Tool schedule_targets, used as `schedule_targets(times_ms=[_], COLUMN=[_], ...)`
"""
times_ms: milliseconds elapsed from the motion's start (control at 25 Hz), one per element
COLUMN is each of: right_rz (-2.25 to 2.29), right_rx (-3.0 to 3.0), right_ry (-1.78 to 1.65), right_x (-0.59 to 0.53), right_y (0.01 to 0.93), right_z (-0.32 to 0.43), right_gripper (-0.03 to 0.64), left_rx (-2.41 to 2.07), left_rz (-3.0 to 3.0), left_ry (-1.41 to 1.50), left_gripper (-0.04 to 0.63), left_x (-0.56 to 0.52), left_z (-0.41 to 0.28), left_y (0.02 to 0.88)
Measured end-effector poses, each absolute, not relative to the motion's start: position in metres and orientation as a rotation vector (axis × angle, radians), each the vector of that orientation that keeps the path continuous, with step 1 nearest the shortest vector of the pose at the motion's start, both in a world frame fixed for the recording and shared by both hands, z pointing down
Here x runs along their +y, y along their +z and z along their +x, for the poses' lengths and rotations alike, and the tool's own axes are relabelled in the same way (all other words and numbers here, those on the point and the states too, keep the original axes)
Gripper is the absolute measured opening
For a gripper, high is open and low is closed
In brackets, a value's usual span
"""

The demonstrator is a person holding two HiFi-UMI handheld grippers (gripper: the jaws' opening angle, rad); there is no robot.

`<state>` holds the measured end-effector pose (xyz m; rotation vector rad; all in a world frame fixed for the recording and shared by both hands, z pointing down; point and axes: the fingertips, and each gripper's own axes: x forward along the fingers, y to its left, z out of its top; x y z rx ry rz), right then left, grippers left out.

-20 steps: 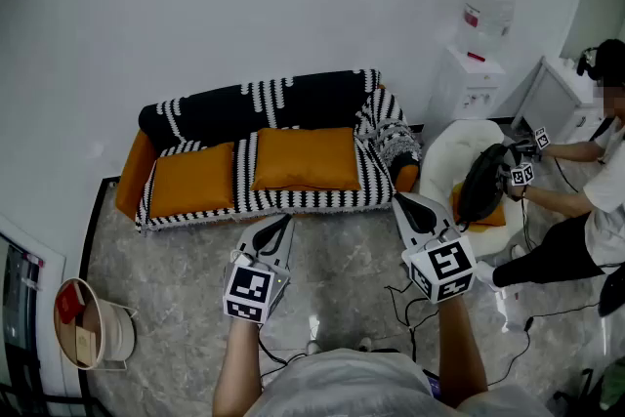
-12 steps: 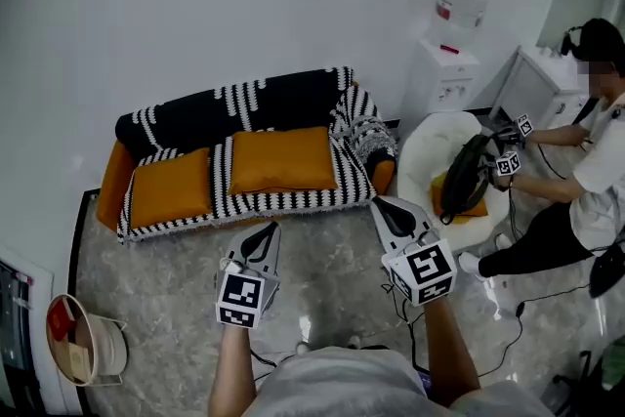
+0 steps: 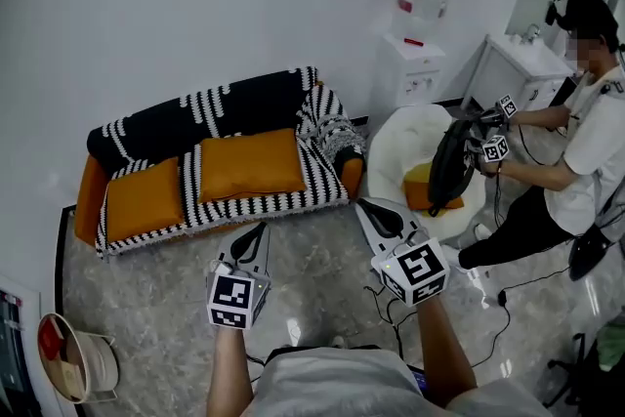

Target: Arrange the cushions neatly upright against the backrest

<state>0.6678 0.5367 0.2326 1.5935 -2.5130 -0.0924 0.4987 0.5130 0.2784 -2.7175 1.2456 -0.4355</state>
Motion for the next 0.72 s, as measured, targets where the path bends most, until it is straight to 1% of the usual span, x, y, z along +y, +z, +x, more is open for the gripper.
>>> schedule_targets(times_ms=[200, 280, 400, 720], right_rz=[1.509, 1.462, 1.456, 1.462], right_rx=[-2.589, -2.617, -2.618, -2.653], right_ry=[-0.039, 0.035, 0.119, 0.04], right_x=[0.556, 0.557, 0.551, 0.517], right_y=[0.235, 0.24, 0.251, 0.256], right_z=[0.682, 0.682, 0.678, 0.656], right_gripper=[-0.006, -0.006, -0.006, -0.006], left_rx=[1.276, 1.288, 1.311, 1.427], left_rz=[-2.718, -2.716, -2.714, -2.702], left_ry=[-0.43, -0.438, -0.461, -0.481], left_gripper=[0.017, 0.018, 0.018, 0.017], left_x=[0.521, 0.522, 0.524, 0.503], left_z=[0.521, 0.522, 0.51, 0.47], left_y=[0.279, 0.279, 0.282, 0.294])
